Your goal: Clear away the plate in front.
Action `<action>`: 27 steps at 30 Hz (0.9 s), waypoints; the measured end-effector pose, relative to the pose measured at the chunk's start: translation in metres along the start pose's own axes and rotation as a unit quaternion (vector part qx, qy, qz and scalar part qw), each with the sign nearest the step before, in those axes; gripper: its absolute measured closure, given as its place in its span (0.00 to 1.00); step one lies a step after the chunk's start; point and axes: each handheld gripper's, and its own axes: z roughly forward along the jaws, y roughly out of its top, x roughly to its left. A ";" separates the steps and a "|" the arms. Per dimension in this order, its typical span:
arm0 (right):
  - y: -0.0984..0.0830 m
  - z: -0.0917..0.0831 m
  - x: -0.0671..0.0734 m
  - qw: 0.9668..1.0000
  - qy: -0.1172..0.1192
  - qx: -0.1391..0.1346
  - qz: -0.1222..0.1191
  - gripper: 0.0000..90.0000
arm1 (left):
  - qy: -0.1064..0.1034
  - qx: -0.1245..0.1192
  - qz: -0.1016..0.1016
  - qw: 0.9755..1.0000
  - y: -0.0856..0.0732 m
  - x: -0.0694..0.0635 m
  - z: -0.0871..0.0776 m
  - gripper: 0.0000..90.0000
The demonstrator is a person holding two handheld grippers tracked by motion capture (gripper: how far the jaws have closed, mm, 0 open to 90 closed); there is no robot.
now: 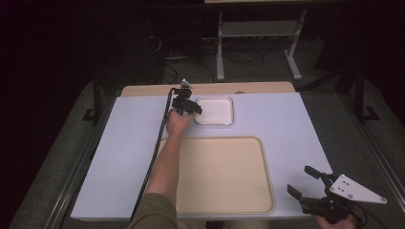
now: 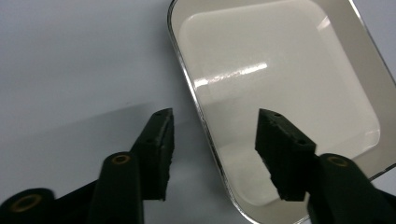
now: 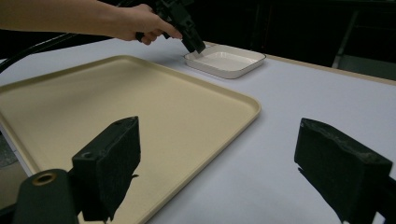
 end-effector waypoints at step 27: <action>0.000 0.000 0.001 1.000 0.006 0.003 -0.002 0.15 | -0.044 -0.020 -0.095 0.994 -0.009 0.010 0.006 0.98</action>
